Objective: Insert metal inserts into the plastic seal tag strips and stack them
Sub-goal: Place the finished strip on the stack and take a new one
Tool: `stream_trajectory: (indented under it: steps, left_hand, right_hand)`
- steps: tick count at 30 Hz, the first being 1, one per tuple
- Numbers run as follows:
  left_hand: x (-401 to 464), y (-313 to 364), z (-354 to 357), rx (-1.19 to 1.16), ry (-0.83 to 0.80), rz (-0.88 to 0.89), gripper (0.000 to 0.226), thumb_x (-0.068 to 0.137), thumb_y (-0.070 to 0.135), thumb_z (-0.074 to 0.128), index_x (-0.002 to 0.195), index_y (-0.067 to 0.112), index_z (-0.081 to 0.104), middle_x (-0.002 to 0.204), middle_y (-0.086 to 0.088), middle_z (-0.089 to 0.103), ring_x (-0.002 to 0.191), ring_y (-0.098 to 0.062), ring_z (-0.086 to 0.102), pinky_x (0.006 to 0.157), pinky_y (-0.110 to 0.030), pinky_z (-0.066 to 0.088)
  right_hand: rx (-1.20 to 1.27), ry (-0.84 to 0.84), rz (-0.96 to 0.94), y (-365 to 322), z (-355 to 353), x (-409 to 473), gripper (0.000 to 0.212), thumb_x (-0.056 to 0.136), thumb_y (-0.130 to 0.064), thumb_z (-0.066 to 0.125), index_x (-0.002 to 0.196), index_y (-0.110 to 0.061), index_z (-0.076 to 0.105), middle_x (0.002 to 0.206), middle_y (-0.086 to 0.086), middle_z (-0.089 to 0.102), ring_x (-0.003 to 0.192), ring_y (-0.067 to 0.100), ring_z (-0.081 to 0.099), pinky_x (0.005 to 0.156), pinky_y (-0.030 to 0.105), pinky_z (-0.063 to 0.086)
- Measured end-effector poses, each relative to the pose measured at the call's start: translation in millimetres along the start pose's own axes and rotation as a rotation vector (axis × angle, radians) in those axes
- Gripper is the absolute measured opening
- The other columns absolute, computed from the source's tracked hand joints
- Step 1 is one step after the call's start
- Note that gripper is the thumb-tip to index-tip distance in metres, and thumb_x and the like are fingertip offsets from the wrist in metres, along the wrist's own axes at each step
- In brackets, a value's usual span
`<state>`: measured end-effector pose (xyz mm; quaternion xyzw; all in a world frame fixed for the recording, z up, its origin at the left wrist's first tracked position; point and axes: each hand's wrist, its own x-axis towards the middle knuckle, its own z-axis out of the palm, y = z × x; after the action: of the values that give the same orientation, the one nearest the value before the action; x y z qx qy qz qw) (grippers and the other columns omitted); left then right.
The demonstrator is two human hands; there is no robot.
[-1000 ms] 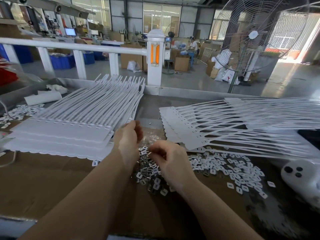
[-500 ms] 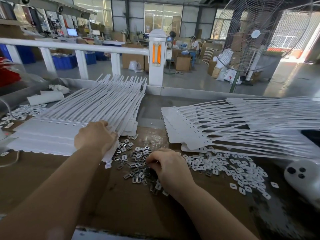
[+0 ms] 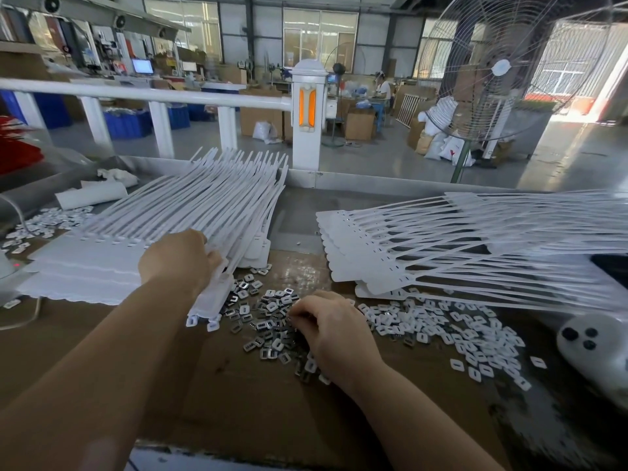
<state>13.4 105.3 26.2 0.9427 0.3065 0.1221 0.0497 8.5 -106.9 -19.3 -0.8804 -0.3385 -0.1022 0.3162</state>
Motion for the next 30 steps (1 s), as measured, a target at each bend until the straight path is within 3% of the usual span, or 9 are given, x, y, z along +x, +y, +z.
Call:
stream_trajectory:
  steps: [4, 6, 10, 13, 16, 21, 26, 30]
  left_hand:
    - [2, -2, -8, -0.013, 0.215, 0.04, 0.027, 0.098, 0.019, 0.04, 0.09, 0.005, 0.062, 0.058, -0.006, 0.045, 0.06, -0.028, 0.046, 0.054, -0.029, 0.034]
    - [3, -4, -17, -0.079, 0.34, 0.065, 0.029, 0.099, 0.021, 0.037, 0.09, 0.005, 0.06, 0.057, -0.008, 0.042, 0.058, -0.028, 0.043, 0.053, -0.032, 0.031]
    - [2, 2, -38, -0.224, 0.559, 0.177, 0.029, 0.099, 0.023, 0.04, 0.101, 0.006, 0.064, 0.073, -0.023, 0.06, 0.066, -0.039, 0.054, 0.056, -0.035, 0.033]
    - [-8, 16, -47, -0.281, 0.656, 0.33, 0.029, 0.098, 0.026, 0.045, 0.103, 0.007, 0.065, 0.068, -0.022, 0.062, 0.059, -0.036, 0.055, 0.053, -0.036, 0.039]
    - [-26, 34, -40, -0.279, 0.573, 0.458, 0.033, 0.096, 0.036, 0.044, 0.109, 0.012, 0.063, 0.063, -0.014, 0.064, 0.053, -0.029, 0.056, 0.055, -0.036, 0.048]
    - [-47, 48, -3, -0.116, 0.269, 0.508, 0.039, 0.095, 0.049, 0.035, 0.126, 0.029, 0.048, 0.094, 0.001, 0.07, 0.083, -0.018, 0.065, 0.073, -0.03, 0.05]
    - [-54, 35, 12, -0.202, 0.244, 0.576, 0.034, 0.095, 0.033, 0.046, 0.127, 0.023, 0.053, 0.092, -0.005, 0.07, 0.083, -0.025, 0.065, 0.072, -0.033, 0.05]
    - [-56, 26, 9, -0.33, 0.267, 0.698, 0.025, 0.086, 0.016, 0.062, 0.11, 0.009, 0.066, 0.079, -0.013, 0.07, 0.069, -0.034, 0.066, 0.06, -0.037, 0.051]
  right_hand:
    - [0.002, 0.073, 0.003, 2, 0, 1, 0.019, 0.093, -0.027, 0.052, 0.102, -0.018, 0.066, 0.101, -0.005, 0.058, 0.094, 0.006, 0.044, 0.079, 0.018, 0.03]
    - [0.001, 0.11, 0.001, 3, -1, 1, 0.018, 0.093, -0.025, 0.052, 0.102, -0.017, 0.066, 0.101, -0.005, 0.058, 0.093, 0.005, 0.042, 0.081, 0.018, 0.029]
    - [0.014, 0.149, -0.005, 2, -2, 3, 0.017, 0.093, -0.019, 0.053, 0.103, -0.014, 0.066, 0.099, -0.003, 0.06, 0.094, 0.007, 0.048, 0.084, 0.018, 0.035]
    - [0.186, 0.182, 0.035, -1, -7, 7, 0.014, 0.093, -0.017, 0.056, 0.103, -0.017, 0.065, 0.096, -0.008, 0.062, 0.092, 0.004, 0.054, 0.083, 0.015, 0.043]
    - [0.538, 0.128, 0.209, -2, -18, 14, 0.015, 0.093, -0.02, 0.055, 0.104, -0.029, 0.061, 0.095, -0.018, 0.062, 0.091, -0.004, 0.059, 0.078, 0.007, 0.044]
    - [1.249, -0.011, 0.564, -9, -27, 35, 0.03, 0.097, -0.024, 0.048, 0.119, -0.004, 0.051, 0.096, 0.014, 0.069, 0.084, 0.02, 0.07, 0.077, 0.025, 0.056]
    - [1.356, -0.128, 0.685, -18, -20, 49, 0.031, 0.099, -0.026, 0.045, 0.115, 0.0, 0.047, 0.087, 0.018, 0.066, 0.075, 0.021, 0.069, 0.066, 0.025, 0.058]
    - [1.294, -0.16, 0.746, -23, -9, 59, 0.026, 0.097, -0.023, 0.049, 0.105, 0.0, 0.059, 0.094, 0.021, 0.069, 0.079, 0.027, 0.069, 0.065, 0.034, 0.058]
